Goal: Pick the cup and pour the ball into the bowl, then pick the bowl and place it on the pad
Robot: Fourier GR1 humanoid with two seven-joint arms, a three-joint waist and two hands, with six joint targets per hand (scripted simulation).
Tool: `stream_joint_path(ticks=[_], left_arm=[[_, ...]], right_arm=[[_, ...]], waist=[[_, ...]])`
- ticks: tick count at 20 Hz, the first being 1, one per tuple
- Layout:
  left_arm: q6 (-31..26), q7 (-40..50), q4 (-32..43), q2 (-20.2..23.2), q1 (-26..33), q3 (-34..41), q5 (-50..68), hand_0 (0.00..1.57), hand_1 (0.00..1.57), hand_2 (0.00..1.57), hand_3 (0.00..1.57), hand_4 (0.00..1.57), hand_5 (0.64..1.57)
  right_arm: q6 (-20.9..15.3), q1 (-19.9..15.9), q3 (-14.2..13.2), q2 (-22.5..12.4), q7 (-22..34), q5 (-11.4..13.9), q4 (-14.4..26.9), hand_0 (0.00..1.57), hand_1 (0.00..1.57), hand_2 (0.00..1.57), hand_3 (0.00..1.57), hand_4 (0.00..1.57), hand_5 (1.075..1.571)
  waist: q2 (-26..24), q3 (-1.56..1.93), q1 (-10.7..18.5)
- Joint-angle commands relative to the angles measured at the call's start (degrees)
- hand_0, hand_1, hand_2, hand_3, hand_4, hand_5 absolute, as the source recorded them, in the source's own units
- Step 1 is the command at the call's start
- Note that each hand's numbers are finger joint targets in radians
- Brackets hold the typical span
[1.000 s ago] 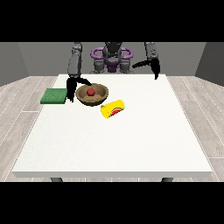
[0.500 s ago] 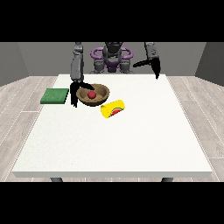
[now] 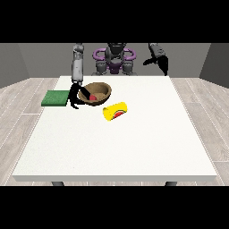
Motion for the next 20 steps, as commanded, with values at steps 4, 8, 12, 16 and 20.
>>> stream_joint_path(ticks=[4, 8, 12, 16, 20], left_arm=[[-2.5, -1.1, 6.4, 2.1, 2.2, 4.6, 3.6, 0.00, 0.00, 0.00, 0.00, 0.96, 1.423], [-2.0, -2.5, 11.9, 3.9, 5.3, 8.1, 4.0, 0.00, 0.00, 0.00, 0.00, 0.99, 1.419], [0.9, -3.9, 15.3, 1.6, 9.2, 7.4, 2.3, 0.00, 0.00, 0.00, 0.00, 1.00, 1.404], [-1.1, -2.8, 12.0, 3.1, 8.9, 8.8, 4.3, 0.00, 0.00, 0.00, 0.00, 1.00, 1.410], [-2.2, -3.3, 10.7, 3.9, 10.1, 9.0, 4.2, 0.00, 0.00, 0.00, 0.00, 1.02, 1.431]], right_arm=[[-7.4, -0.6, 6.4, 0.1, 19.5, 7.1, 2.7, 1.57, 1.57, 1.57, 1.05, 0.86, 1.567], [-5.4, -4.8, 10.2, 0.3, 30.4, 9.3, 0.0, 1.57, 1.57, 1.57, 0.97, 0.82, 1.564], [0.3, -9.6, 11.9, -2.8, 40.4, 9.7, -2.7, 1.57, 1.57, 1.57, 0.89, 0.81, 1.567], [4.1, -3.8, 7.5, -5.4, 34.4, 5.5, -4.3, 1.57, 1.57, 1.57, 0.77, 0.79, 1.570], [6.9, -2.3, 6.4, -9.2, 35.0, 5.4, -5.9, 1.57, 1.57, 1.57, 0.47, 0.83, 1.570]], waist=[[-7.5, 2.05, -2.3], [-13.9, 2.18, -8.8], [-19.1, 2.19, -13.2], [-15.8, 2.28, -13.0], [-14.5, 2.27, -12.5]])
